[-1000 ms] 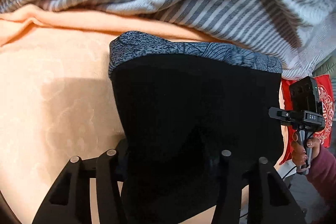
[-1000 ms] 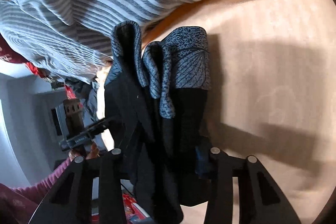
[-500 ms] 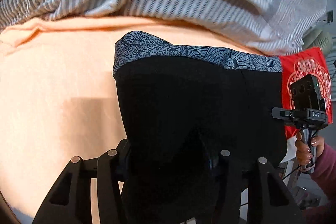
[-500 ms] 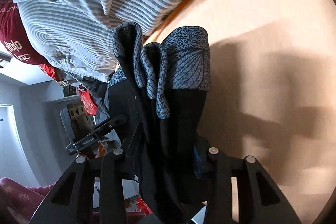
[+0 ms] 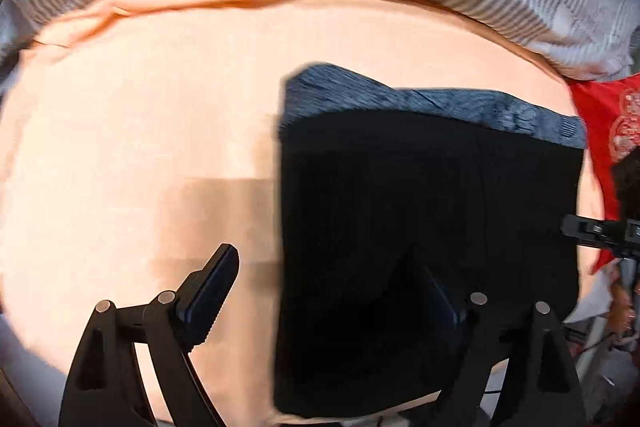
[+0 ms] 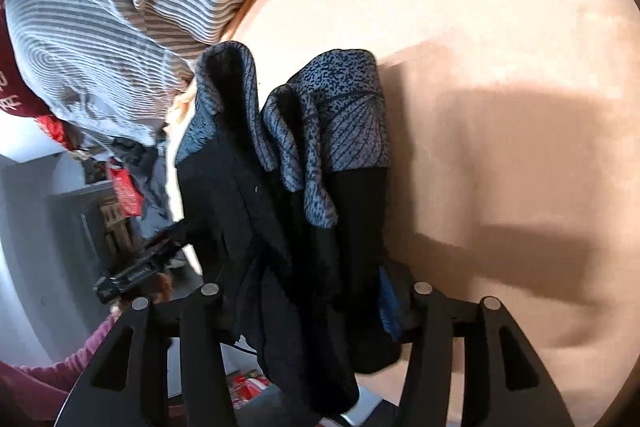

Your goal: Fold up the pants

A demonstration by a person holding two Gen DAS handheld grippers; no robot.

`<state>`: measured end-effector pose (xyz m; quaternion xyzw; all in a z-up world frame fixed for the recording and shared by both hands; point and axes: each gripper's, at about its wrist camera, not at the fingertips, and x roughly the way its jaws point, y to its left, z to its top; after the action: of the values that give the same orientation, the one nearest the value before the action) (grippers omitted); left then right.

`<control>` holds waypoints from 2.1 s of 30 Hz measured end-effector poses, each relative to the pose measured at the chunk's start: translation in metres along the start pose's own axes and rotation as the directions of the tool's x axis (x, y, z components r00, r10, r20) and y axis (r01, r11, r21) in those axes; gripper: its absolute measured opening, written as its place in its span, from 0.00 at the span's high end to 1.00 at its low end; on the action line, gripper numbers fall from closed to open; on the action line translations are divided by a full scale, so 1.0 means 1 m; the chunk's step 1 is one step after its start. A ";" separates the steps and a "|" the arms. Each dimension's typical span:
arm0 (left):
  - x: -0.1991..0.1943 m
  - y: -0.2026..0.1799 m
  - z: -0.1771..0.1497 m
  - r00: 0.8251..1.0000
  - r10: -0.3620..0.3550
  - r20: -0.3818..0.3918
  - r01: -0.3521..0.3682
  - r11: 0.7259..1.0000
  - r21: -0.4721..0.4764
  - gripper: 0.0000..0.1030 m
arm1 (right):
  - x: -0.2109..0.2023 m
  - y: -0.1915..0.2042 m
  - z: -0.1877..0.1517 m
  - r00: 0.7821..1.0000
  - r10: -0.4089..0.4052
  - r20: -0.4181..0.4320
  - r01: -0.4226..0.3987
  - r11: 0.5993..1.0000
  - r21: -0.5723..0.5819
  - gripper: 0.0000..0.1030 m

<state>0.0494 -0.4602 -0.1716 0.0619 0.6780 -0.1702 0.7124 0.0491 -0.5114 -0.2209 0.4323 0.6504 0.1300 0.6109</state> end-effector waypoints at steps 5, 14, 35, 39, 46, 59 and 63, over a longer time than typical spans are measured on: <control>-0.038 -0.004 0.001 0.996 0.056 0.076 -0.054 0.998 -0.036 0.15 | -0.030 0.011 -0.009 0.987 -0.154 0.047 0.155 0.988 -0.016 0.49; -0.050 -0.048 -0.015 0.990 0.077 0.122 -0.083 0.996 0.046 0.15 | -0.047 0.058 -0.011 0.965 -0.223 0.141 0.236 0.968 -0.083 0.76; -0.013 -0.072 -0.026 0.984 0.160 0.076 -0.163 0.986 0.029 0.15 | -0.007 0.063 0.001 0.927 -0.346 0.145 0.371 0.902 -0.220 0.80; -0.014 -0.071 -0.029 0.985 0.165 0.059 -0.166 0.986 0.017 0.15 | -0.007 0.058 -0.015 0.911 -0.398 0.112 0.413 0.886 -0.209 0.74; -0.023 -0.067 -0.035 0.987 0.148 0.057 -0.150 0.988 0.037 0.15 | -0.022 0.066 -0.044 0.897 -0.422 0.131 0.440 0.880 -0.176 0.69; -0.054 -0.048 -0.058 0.982 0.176 0.073 -0.181 0.982 0.059 0.00 | -0.020 0.116 -0.104 0.830 -0.499 0.248 0.540 0.831 -0.135 0.24; -0.060 -0.045 -0.071 0.980 0.181 0.087 -0.186 0.981 0.059 0.00 | -0.014 0.124 -0.110 0.803 -0.535 0.263 0.577 0.808 -0.116 0.18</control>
<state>-0.0339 -0.4698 -0.1110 0.1409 0.6337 -0.1285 0.7497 -0.0022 -0.4089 -0.1011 0.1727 0.6623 -0.0424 0.7279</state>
